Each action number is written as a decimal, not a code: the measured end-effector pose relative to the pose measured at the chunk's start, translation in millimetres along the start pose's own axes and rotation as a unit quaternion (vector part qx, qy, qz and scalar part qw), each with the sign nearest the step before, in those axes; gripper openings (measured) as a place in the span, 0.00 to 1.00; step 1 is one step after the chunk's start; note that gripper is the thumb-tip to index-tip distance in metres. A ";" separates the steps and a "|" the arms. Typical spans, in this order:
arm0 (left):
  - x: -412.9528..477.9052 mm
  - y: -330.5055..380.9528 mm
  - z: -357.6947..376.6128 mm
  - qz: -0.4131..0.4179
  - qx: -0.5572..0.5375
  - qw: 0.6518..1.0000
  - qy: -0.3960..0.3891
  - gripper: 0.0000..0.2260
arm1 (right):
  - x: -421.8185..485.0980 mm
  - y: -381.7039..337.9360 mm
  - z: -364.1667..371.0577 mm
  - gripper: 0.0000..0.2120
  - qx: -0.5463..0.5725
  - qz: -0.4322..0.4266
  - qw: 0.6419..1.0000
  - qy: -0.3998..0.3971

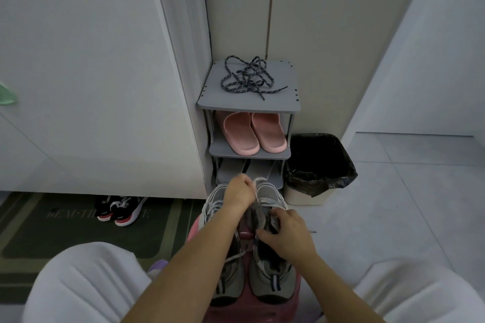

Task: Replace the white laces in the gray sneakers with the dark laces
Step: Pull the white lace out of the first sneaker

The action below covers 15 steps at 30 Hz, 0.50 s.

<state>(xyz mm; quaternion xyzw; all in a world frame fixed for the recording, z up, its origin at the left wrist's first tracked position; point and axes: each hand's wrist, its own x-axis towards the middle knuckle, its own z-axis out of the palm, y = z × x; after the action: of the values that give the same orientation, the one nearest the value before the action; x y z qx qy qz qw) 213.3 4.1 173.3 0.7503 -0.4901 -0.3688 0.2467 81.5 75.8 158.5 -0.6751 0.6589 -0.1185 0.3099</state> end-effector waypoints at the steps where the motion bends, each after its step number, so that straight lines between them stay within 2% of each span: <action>1: 2.8 2.9 -6.1 -0.002 -0.041 0.999 0.014 0.07 | 1.1 1.5 0.1 0.28 0.009 0.002 1.000 -0.006; 5: 19.1 19.9 -39.7 0.001 -0.173 0.979 0.108 0.07 | 4.1 3.2 -1.2 0.28 0.029 0.011 0.999 -0.028; 7: 23.9 25.7 -52.8 0.026 -0.177 0.977 0.115 0.08 | 4.4 2.0 -1.6 0.28 0.036 0.015 0.999 -0.038; 10: 18.3 25.9 -55.8 0.073 -0.017 0.997 0.034 0.08 | 7.0 4.4 0.0 0.29 0.049 0.013 0.998 -0.037; 12: 10.6 17.1 -46.1 0.089 0.079 0.993 -0.021 0.09 | 6.5 4.7 0.0 0.26 0.048 0.012 0.998 -0.036; 15: 1.3 -1.2 -28.2 0.106 0.160 0.980 -0.045 0.04 | 5.5 4.7 0.2 0.26 0.044 0.012 0.999 -0.029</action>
<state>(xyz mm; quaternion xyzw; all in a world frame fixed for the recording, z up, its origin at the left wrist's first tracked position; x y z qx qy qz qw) 236.6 3.6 189.1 0.7061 -0.6303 -0.2912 0.1389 78.4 70.8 154.3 -0.6559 0.6521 -0.1235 0.3596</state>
